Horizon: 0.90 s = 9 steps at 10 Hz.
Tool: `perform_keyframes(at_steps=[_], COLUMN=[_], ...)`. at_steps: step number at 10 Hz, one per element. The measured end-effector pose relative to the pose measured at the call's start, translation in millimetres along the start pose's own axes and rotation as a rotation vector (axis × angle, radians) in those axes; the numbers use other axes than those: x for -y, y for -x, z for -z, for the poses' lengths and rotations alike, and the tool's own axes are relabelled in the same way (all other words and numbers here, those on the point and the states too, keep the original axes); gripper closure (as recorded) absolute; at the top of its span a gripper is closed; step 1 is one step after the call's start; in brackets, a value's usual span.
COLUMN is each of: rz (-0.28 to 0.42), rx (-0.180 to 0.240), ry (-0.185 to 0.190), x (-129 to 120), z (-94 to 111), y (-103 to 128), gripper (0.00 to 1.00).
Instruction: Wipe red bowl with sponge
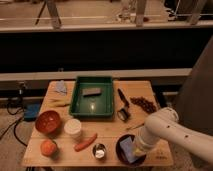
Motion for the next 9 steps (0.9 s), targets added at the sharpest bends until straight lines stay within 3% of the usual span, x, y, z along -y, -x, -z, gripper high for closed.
perform_keyframes(at_steps=[1, 5, 9], rz=[0.0, -0.011, -0.021], rx=[0.001, 0.003, 0.005], ry=[0.005, 0.003, -0.001], x=[1.5, 4.6, 6.2], z=[-3.3, -4.0, -1.9], y=[0.2, -1.2, -0.1], gripper=[0.62, 0.27, 0.26])
